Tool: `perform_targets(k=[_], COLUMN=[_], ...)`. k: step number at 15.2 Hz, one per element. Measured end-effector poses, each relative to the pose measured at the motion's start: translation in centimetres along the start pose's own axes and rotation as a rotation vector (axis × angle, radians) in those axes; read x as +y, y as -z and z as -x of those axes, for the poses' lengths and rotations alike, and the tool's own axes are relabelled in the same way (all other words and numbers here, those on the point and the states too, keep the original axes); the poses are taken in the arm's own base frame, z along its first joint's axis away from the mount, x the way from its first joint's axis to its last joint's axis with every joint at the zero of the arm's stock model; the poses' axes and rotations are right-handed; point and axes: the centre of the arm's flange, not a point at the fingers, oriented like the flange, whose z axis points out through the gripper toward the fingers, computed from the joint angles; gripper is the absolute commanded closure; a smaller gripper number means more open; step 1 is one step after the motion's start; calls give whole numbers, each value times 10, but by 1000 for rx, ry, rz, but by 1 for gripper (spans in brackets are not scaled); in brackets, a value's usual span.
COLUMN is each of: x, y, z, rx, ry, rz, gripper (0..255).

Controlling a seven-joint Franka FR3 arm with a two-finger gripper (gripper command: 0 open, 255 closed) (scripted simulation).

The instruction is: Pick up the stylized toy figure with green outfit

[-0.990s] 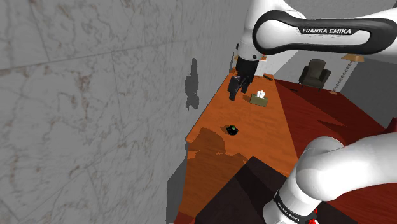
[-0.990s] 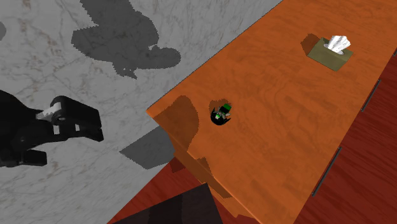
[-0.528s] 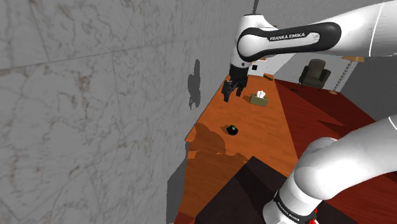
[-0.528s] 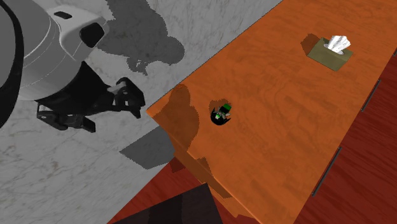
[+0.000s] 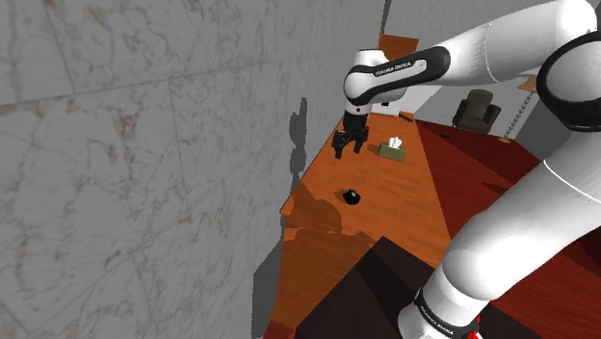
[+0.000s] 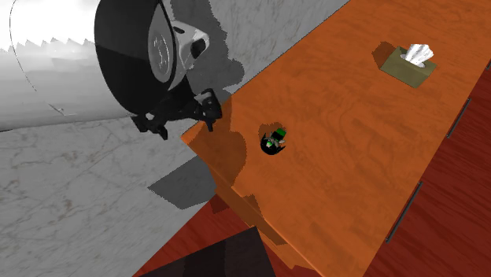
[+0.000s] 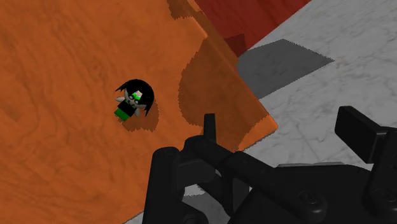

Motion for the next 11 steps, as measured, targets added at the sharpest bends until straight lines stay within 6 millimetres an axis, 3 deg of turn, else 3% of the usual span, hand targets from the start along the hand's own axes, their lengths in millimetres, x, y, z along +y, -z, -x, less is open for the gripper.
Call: perform_targets(k=[11], x=[93], y=[-90], z=[-83], rx=[-68], ry=[-157], rz=[-54], gripper=[0])
